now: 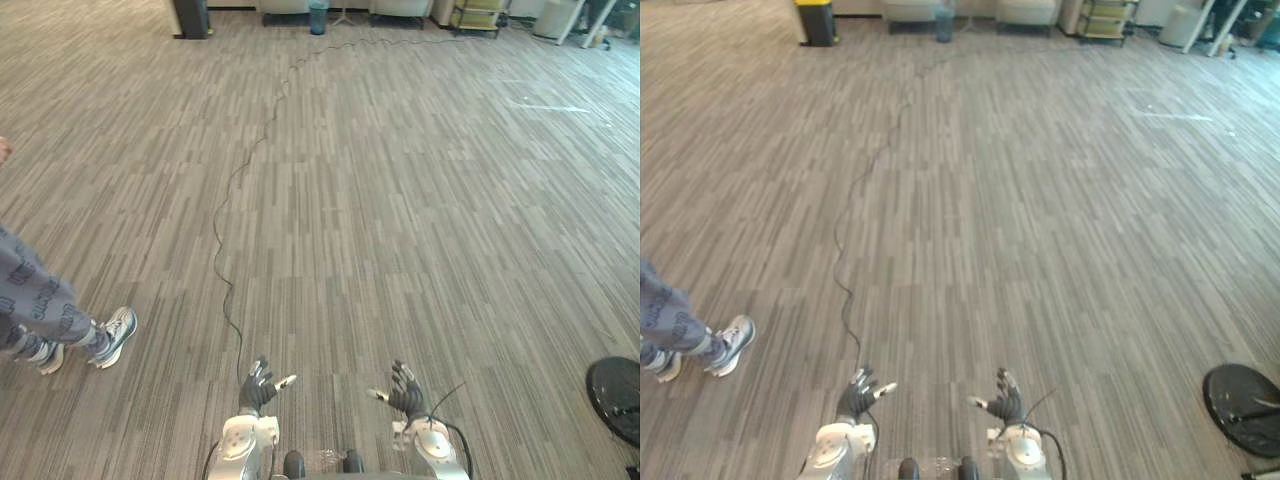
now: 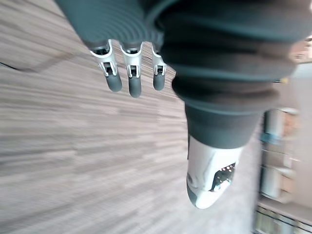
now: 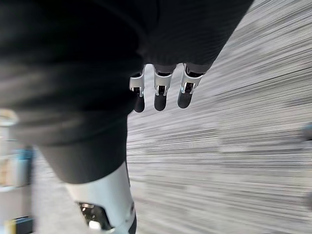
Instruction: Pick up cushions and gather them together orderly.
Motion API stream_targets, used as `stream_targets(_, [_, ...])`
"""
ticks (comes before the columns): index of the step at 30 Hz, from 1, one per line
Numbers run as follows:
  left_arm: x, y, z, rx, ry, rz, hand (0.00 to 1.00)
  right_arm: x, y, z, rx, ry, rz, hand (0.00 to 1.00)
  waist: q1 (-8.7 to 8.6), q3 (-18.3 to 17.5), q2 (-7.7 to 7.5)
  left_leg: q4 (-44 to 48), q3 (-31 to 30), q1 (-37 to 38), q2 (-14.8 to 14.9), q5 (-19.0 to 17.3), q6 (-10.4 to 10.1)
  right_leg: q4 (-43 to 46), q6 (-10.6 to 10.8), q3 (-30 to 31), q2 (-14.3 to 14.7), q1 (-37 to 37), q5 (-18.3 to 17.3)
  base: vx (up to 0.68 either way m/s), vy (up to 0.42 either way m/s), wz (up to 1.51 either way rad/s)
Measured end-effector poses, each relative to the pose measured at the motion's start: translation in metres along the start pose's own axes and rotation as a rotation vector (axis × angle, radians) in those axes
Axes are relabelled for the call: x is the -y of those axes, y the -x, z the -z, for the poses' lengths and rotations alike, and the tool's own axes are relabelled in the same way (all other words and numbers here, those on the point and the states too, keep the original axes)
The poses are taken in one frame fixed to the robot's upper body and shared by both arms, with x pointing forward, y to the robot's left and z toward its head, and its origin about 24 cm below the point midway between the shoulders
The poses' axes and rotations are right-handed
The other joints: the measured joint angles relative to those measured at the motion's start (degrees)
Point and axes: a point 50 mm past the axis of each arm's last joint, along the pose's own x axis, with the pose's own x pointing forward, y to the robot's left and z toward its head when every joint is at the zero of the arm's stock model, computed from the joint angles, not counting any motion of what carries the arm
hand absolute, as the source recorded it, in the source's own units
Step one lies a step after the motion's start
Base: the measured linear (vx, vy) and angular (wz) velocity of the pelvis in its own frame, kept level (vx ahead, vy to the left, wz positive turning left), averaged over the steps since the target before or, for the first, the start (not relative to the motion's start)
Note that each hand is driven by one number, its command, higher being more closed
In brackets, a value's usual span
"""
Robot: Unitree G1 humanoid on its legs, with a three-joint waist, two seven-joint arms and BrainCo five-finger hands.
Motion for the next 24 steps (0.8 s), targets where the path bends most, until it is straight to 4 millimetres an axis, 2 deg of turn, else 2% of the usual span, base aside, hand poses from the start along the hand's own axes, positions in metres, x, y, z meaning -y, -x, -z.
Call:
stream_targets(3, [-0.01, 0.0, 0.02, -0.101, -0.008, -0.039, 0.0, 0.006, -0.001, 0.018, -0.087, -0.024, 0.034, 0.0, 0.1, 0.0, 0.01, 0.0, -1.3, 0.1, -0.7, 0.0, 0.0, 0.0, 0.4, -0.8, -0.6, 0.7, -0.3, 0.05, 0.036, 0.21])
stream_targets(4, [-0.018, 0.003, 0.039, -0.219, -0.003, -0.093, 0.0, 0.015, 0.004, 0.043, -0.22, -0.108, 0.096, 0.0, 0.1, 0.0, -0.13, 0.0, -2.6, 1.2, -1.0, 0.0, 0.0, 0.0, 0.5, -2.3, -0.9, 2.0, -0.7, 0.05, 0.02, 0.32])
stream_targets(5, [-0.02, 0.005, 0.044, -0.244, -0.005, -0.103, 0.0, 0.017, 0.004, 0.044, -0.232, -0.127, 0.109, 0.0, 0.09, 0.0, -0.24, 0.0, -2.7, 1.3, -1.1, -0.1, 0.1, 0.0, 0.4, -2.3, -1.0, 2.1, -0.8, 0.04, 0.012, 0.4])
stream_targets(11, [-0.033, 0.008, 0.049, -0.289, -0.078, -0.117, 0.0, 0.03, 0.006, 0.05, -0.269, -0.183, 0.166, 0.0, 0.25, 0.3, -0.54, -0.1, -4.4, 1.8, -1.6, -0.6, 0.7, 2.0, 0.6, -4.0, -1.5, 2.5, -3.2, -0.02, -0.007, 0.12])
stream_targets(21, [-0.034, 0.007, 0.048, -0.289, -0.119, -0.102, 0.0, 0.04, 0.011, 0.058, -0.305, -0.2, 0.204, 0.0, -0.2, 0.7, -1.31, 0.0, -4.7, 2.2, -3.5, -1.5, 2.5, 2.0, 1.6, -5.4, -3.2, 3.4, -4.4, 0.08, 0.019, 0.07])
stream_targets(24, [-0.033, 0.006, 0.048, -0.294, -0.129, -0.092, 0.0, 0.041, 0.01, 0.058, -0.311, -0.197, 0.202, 0.0, -0.58, 0.9, -1.25, 0.3, -4.5, 2.9, -4.3, -1.5, 2.5, 1.5, 1.6, -5.3, -3.8, 4.1, -4.4, 0.16, 0.04, 0.04])
